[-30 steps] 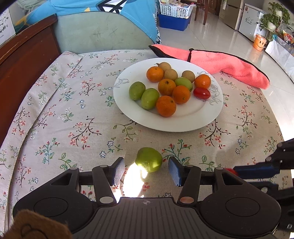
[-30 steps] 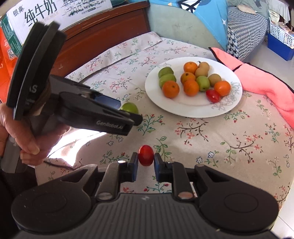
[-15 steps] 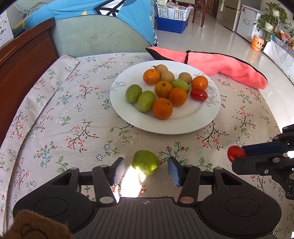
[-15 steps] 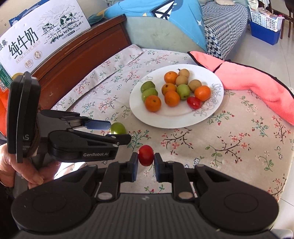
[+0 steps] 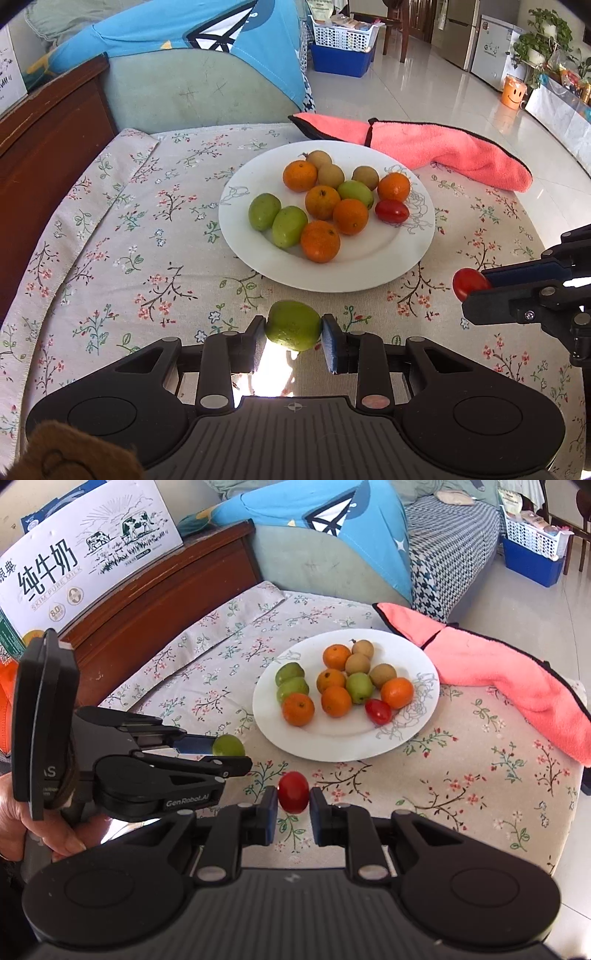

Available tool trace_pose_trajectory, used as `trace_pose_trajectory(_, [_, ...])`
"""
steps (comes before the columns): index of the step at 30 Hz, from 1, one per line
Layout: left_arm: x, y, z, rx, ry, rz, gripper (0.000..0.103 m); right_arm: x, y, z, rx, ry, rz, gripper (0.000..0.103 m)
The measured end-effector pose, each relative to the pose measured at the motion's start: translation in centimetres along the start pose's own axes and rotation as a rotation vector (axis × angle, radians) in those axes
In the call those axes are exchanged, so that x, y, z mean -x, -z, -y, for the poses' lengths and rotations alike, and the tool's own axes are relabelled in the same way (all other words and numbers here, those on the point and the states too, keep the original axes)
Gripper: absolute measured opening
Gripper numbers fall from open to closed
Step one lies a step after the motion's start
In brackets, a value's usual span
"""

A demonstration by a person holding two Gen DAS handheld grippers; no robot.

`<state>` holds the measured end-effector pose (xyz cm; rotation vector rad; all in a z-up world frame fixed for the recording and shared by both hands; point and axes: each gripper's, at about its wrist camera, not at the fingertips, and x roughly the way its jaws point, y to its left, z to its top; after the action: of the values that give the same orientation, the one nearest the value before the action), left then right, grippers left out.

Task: Organize fruits
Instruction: 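Lift the lime with the left tool toward the plate while the right tool carries the tomato, then set the lime on the plate with left tool while right tool sets the tomato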

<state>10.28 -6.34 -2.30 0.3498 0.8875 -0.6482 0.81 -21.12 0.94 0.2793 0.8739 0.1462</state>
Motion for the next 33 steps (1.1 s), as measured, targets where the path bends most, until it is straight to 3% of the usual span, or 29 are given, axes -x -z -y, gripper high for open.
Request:
trace_pose_trajectory(8, [2.3, -2.6, -1.3, 0.068, 0.008, 0.116, 0.030, 1.5, -3.1, 2.3, 0.008, 0.023, 0.104, 0.019])
trace_pose_trajectory(12, [2.0, -3.8, -1.7, 0.079, -0.006, 0.131, 0.030, 1.4, -5.0, 4.0, 0.011, 0.041, 0.146, 0.019])
trace_pose_trajectory(19, [-0.7, -5.6, -2.7, 0.082, -0.054, 0.108, 0.030, -0.8, -6.4, 5.8, -0.023, 0.055, 0.118, 0.019])
trace_pose_trajectory(25, [-2.3, -7.0, -3.5, 0.133, -0.024, 0.103, 0.030, -2.6, -6.5, 5.7, -0.063, 0.008, 0.076, 0.019])
trace_pose_trajectory(33, [-4.1, -8.5, -3.0, 0.121, -0.013, 0.098, 0.030, -4.9, -6.4, 4.5, -0.066, -0.002, 0.011, 0.019])
